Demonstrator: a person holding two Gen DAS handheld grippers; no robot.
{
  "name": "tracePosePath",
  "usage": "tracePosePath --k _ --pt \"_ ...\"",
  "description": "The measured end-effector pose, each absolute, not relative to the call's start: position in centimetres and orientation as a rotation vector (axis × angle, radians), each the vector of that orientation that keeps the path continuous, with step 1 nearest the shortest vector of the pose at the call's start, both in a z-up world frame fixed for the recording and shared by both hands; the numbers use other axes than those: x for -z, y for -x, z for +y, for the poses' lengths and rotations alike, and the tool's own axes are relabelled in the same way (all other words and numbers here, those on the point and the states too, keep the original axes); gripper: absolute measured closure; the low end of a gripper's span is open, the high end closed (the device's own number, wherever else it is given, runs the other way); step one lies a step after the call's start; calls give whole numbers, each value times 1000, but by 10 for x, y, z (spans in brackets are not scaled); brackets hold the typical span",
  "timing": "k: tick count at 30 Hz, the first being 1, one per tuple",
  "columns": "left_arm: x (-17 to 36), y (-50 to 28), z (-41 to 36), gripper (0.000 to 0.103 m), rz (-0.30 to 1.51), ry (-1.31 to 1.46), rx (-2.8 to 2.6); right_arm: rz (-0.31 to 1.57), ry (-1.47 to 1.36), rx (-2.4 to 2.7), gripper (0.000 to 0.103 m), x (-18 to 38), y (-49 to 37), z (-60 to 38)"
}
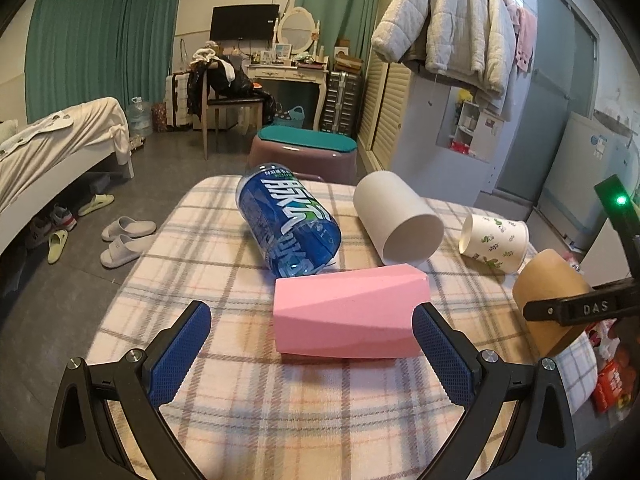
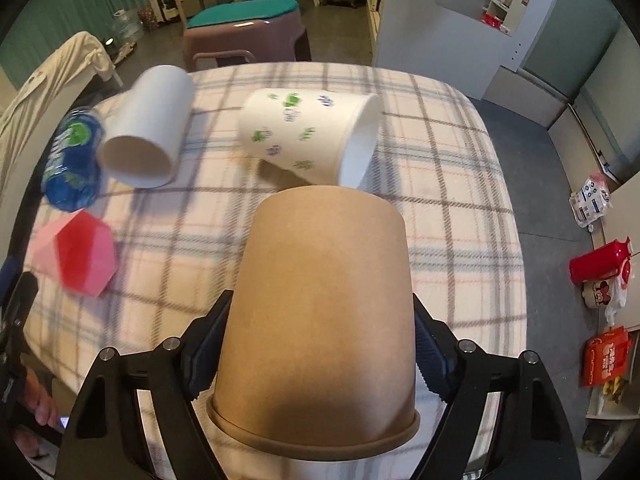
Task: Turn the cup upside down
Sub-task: 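Move the right gripper to the tan kraft cup and grasp its body, then lift the tan cup with the right gripper and carry it toward the left gripper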
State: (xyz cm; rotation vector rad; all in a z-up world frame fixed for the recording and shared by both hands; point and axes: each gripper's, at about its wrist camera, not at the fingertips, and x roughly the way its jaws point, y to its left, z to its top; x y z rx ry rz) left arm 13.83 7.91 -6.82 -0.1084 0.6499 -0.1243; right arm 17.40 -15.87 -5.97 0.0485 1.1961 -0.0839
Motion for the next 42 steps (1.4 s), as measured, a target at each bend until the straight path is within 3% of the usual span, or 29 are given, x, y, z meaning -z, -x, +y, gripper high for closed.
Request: tracePosePath --k 17,24,26,42 --pt "59 -99 83 0 705 87 112 1186 -46 -3 22 78 -133 -80" --pt "53 -92 80 0 702 66 82 1147 -79 -25 21 77 -135 -86" --pt "51 -91 78 0 696 51 67 1131 -84 -20 14 76 -133 -89" --pt "33 -87 15 0 727 -24 107 868 -139 -50 13 15 -99 -155"
